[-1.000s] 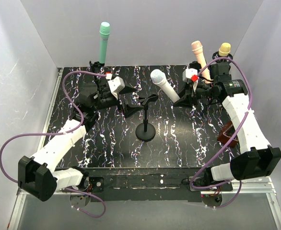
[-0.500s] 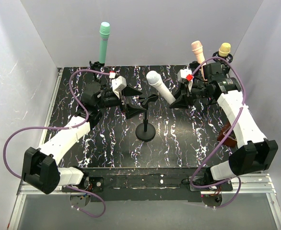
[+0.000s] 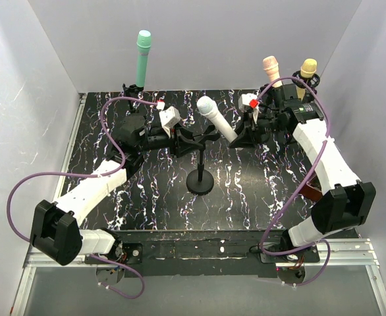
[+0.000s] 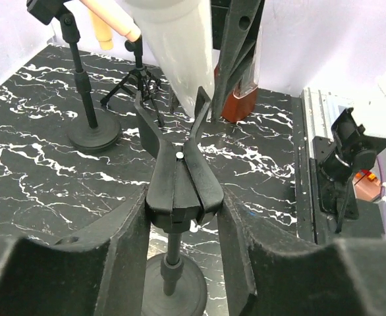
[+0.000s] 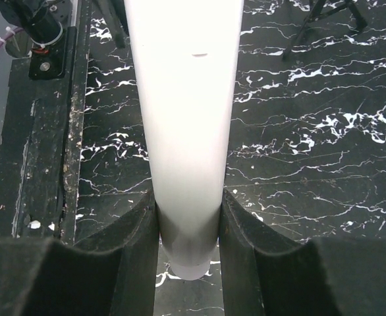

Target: Attach the microphones to the stand

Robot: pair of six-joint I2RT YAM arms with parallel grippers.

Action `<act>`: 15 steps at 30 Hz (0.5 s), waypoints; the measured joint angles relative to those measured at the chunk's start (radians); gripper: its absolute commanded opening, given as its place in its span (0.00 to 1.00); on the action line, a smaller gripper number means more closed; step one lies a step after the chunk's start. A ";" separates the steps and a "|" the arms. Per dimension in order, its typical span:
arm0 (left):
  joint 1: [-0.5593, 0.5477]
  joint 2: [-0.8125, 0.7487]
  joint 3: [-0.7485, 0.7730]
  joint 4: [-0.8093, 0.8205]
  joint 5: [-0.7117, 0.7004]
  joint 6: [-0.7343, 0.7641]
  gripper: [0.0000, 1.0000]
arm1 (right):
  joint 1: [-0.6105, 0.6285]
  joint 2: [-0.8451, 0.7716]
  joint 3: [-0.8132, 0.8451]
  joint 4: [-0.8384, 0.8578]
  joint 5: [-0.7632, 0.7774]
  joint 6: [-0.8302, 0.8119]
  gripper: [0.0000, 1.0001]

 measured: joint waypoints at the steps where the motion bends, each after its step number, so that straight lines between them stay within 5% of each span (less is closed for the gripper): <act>1: 0.000 0.000 0.000 -0.003 -0.001 0.000 0.20 | 0.003 0.005 0.000 0.000 0.000 0.000 0.01; 9: -0.002 0.000 0.000 0.001 0.015 -0.015 0.04 | 0.048 0.016 -0.028 0.031 0.020 -0.008 0.01; 15: 0.000 0.000 -0.017 0.039 0.031 -0.059 0.02 | 0.081 0.037 -0.043 0.041 0.025 -0.050 0.01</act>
